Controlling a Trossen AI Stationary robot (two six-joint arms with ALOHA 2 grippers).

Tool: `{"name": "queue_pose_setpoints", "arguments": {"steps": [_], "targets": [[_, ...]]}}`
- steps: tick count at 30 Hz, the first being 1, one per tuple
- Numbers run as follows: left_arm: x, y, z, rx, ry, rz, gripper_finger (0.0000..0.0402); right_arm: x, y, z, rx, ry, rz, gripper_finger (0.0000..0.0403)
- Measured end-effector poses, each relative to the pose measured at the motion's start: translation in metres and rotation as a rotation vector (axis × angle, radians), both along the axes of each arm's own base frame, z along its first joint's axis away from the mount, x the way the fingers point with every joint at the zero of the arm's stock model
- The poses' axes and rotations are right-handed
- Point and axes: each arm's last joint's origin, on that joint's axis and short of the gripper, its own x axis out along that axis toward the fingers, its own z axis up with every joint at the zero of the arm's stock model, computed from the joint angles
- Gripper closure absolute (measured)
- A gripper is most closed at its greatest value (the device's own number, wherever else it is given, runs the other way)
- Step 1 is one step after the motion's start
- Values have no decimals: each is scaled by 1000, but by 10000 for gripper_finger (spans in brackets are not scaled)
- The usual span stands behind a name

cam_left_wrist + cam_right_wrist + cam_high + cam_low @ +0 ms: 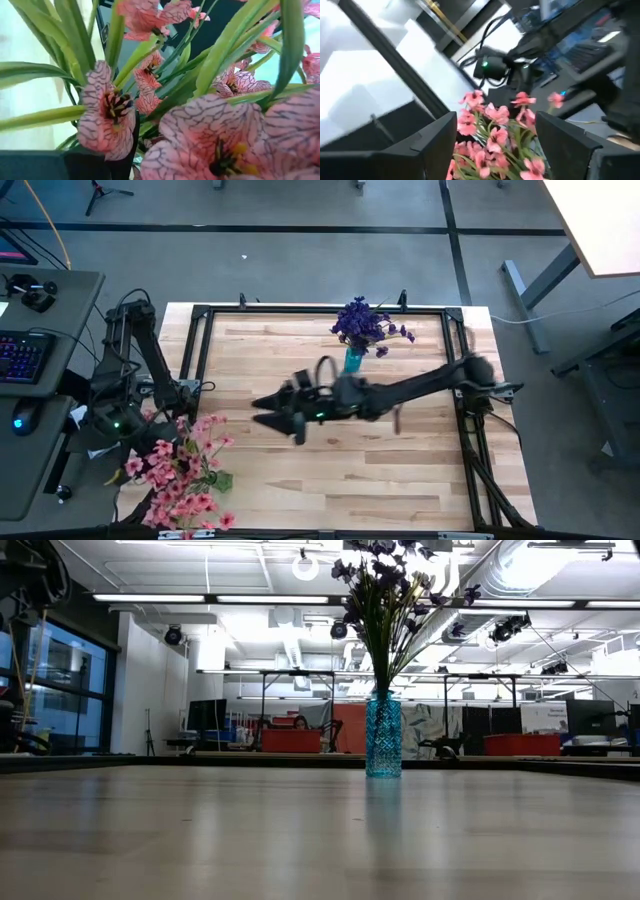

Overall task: Sort flowers into vase by color
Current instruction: Put the pink flowers into the green vase

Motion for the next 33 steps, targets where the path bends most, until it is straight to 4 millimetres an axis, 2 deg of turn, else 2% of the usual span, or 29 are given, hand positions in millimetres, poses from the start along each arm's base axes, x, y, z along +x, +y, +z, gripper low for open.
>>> {"name": "queue_pose_setpoints", "arguments": {"steps": [5, 11, 14, 18, 24, 33], "targets": [[4, 1, -1, 29, -27, 25, 177, 45, 12, 3, -116, 31, 40, 162], [5, 3, -2, 49, -23, 35, 177, 73, 19, 12, -235, 114, 31, 178], [5, 3, -3, 57, -22, 35, 177, 74, 19, 3, -209, 34, 6, 180], [5, 3, -5, 79, -16, 35, 177, 73, 24, 2, -180, 8, 12, 181], [5, 4, -1, 36, -24, 34, 177, 71, 36, -2, -265, 18, 24, 183], [-1, 12, 36, -451, 41, -34, 177, 70, 41, -6, -288, 58, 71, 227]]}}
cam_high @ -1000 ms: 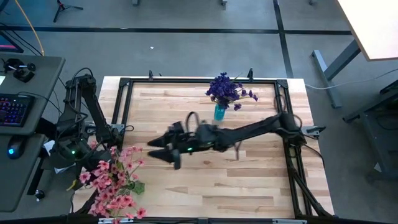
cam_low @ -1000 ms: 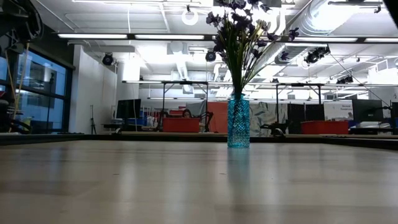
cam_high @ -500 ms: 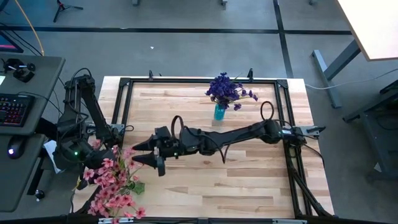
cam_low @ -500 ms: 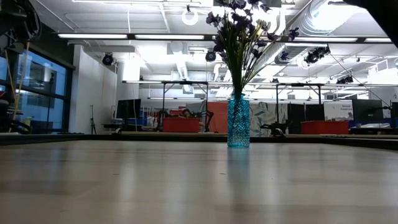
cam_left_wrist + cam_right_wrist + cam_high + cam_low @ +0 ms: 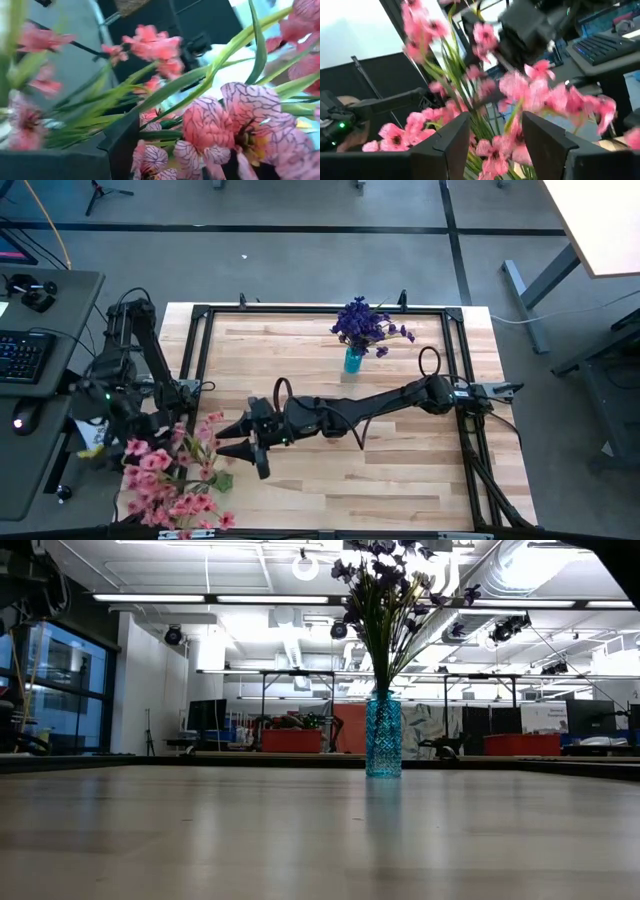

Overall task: Sort flowers into vase by color
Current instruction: Put the pink flowers into the green vase

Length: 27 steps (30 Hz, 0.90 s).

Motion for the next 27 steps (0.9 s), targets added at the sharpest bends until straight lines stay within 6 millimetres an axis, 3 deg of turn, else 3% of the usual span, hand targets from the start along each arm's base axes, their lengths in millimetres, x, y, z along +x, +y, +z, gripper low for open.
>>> {"name": "queue_pose_setpoints", "arguments": {"steps": [5, 12, 20, 27], "targets": [[-2, 7, 2, -2, -15, 11, 177, 0, 0, 1, 25, 0, 5, 239], [2, 10, -22, 294, -23, 131, 177, -2, 2, 5, 68, -30, 78, 240], [-3, -10, -40, 314, 275, -174, 177, -2, 2, 5, 60, -29, 123, 240], [-11, -13, -42, 266, 517, -367, 177, -1, -1, 5, 54, -30, 123, 240]]}}
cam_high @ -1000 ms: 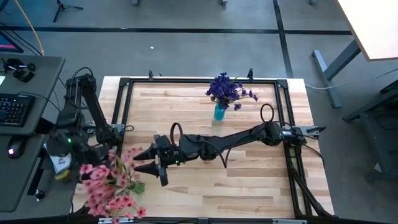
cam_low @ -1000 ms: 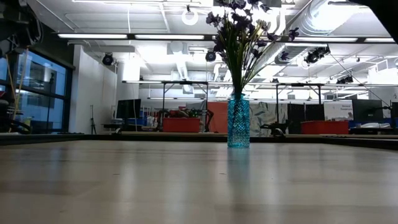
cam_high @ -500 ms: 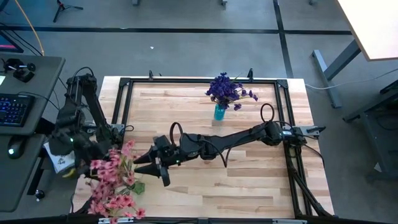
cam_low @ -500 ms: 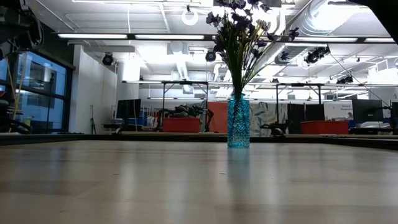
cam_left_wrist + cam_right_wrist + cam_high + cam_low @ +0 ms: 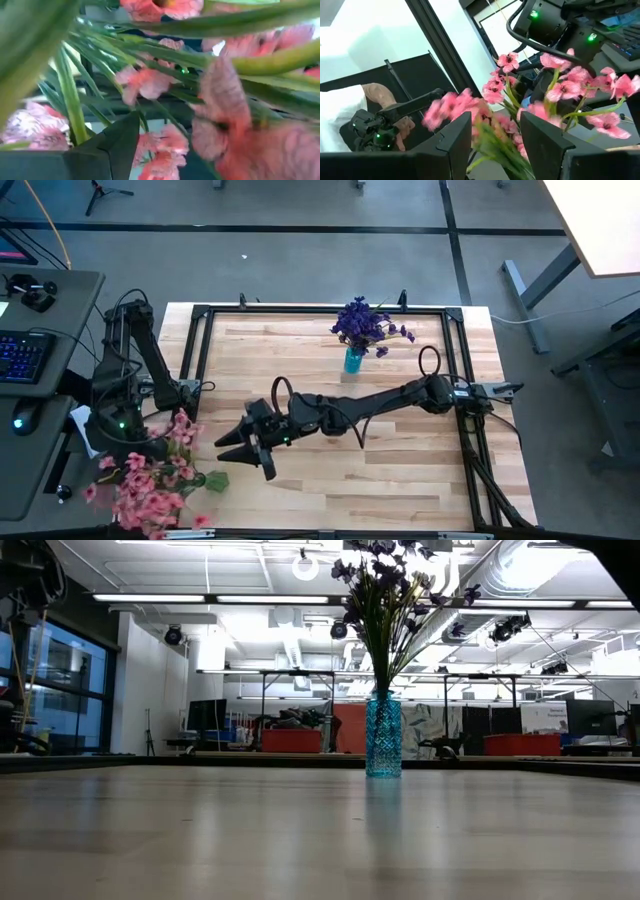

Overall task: Sort flowers into vase by color
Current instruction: Put the pink flowers into the green vase, then return to Home Position

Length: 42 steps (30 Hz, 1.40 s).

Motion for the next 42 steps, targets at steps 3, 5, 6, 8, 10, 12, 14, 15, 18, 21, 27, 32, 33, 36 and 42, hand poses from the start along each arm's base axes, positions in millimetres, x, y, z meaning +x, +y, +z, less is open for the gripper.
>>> {"name": "queue_pose_setpoints", "arguments": {"steps": [3, 5, 6, 8, 10, 12, 14, 15, 18, 21, 27, 32, 33, 36, 42], "targets": [[0, 2, 3, -33, 12, 15, 177, 0, 0, 0, 0, -1, 0, 240], [1, 3, 5, -42, -19, 37, 177, 0, 0, 0, 2, 0, 2, 240], [3, 4, 5, -39, -40, 51, 177, 0, 0, 0, 3, 2, 4, 240], [6, 5, 5, -32, -72, 74, 177, 0, 0, 0, 2, 1, 10, 240], [9, 6, 5, -27, -86, 87, 177, -1, 1, 0, -3, -1, 37, 240], [11, 6, 5, -32, -76, 80, 177, -1, 2, 0, 1, 3, 70, 240], [13, 7, 6, -43, -42, 64, 177, -1, 3, 0, 13, 9, 97, 240], [13, 8, 8, -55, -24, 55, 177, -1, 3, 0, 22, 13, 105, 240], [12, 11, 22, -118, 23, 25, 177, -1, 3, 0, 26, 16, 111, 240], [10, 15, 34, -170, 95, 18, 177, -1, 3, 0, 25, 16, 110, 240], [4, 25, 51, -250, 246, 13, 177, -1, 3, 0, 25, 16, 113, 240], [-3, 34, 56, -289, 377, -3, 177, -1, 3, 0, 24, 17, 115, 240], [-4, 38, 58, -302, 399, 2, 177, -1, 3, 0, 23, 17, 118, 240], [-8, 47, 66, -386, 395, 25, 177, -2, 3, -1, 20, 19, 134, 240], [-11, 68, 80, -565, 220, 164, 177, -2, 3, 0, 27, 14, 141, 240]]}}
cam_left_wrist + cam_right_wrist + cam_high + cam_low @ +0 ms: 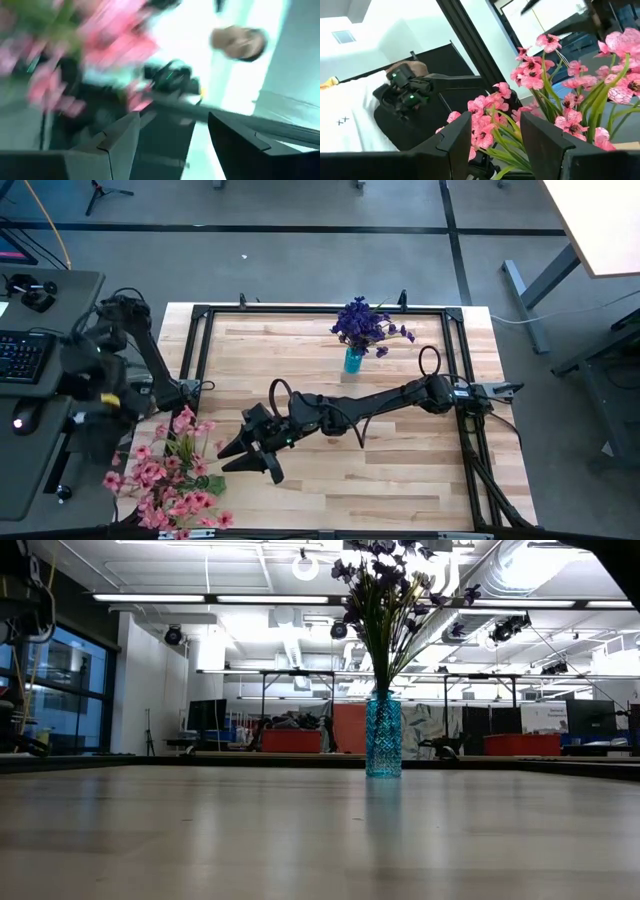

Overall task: Sort flowers into vase by color
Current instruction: Return to Home Position

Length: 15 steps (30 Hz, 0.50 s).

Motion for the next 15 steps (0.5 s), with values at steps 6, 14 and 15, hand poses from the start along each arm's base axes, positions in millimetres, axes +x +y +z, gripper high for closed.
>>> {"name": "queue_pose_setpoints", "arguments": {"steps": [6, 14, 15], "targets": [[0, 21, 12, -56, -309, 299, 177, 0, 0, 2, 6, -21, 0, 240], [5, 40, 16, 279, -806, 756, 177, -2, -4, 11, 56, -94, 11, 240], [7, 42, 16, 376, -862, 833, 177, -3, -5, 15, 75, -137, 26, 240]]}}
